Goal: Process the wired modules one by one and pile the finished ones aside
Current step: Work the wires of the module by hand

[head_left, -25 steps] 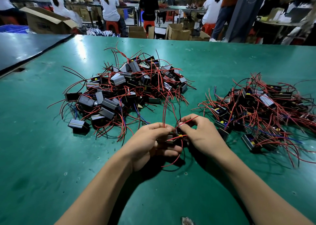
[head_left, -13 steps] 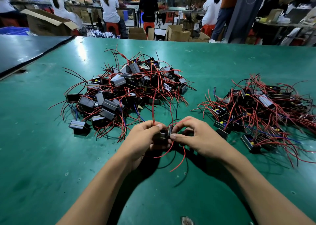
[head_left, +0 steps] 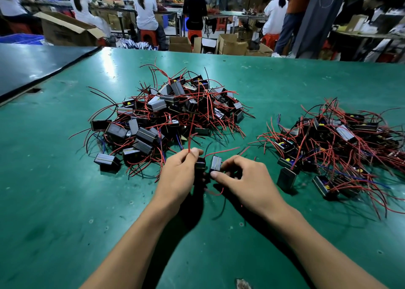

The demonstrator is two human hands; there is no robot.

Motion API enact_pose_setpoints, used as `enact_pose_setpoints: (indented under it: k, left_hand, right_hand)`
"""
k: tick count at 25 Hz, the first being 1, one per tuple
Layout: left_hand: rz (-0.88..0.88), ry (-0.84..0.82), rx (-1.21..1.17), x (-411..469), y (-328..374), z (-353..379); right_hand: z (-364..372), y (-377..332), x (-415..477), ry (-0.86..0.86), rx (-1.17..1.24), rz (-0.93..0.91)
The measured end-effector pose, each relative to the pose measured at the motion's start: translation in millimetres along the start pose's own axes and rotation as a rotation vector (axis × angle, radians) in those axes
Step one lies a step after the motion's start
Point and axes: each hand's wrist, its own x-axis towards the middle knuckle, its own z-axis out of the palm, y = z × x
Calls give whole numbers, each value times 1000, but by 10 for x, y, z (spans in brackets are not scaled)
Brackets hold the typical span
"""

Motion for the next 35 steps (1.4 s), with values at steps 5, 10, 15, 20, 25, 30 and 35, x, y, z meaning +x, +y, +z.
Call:
enact_pose_setpoints:
  k: [5, 10, 15, 20, 25, 30, 35]
  left_hand:
    - [-38, -25, -191, -25, 66, 3]
    - [46, -74, -197, -62, 66, 53]
    - [165, -118, -216, -125, 58, 126]
    - [108, -19, -288, -138, 99, 118]
    - [-163, -129, -506, -133, 199, 52]
    - [-419, -177, -722, -96, 238, -17]
    - [-534, -206, -568, -129, 248, -3]
  right_hand:
    - [-32, 19, 22, 44, 12, 13]
    - [-71, -156, -33, -66, 433, -14]
    - [-49, -244, -63, -88, 508, -18]
    - [-100, -286, -54, 4, 684, -2]
    - [-110, -284, -53, 22, 768, 17]
    - [-111, -267, -32, -3, 887, 18]
    - [-166, -220, 22, -17, 938, 26]
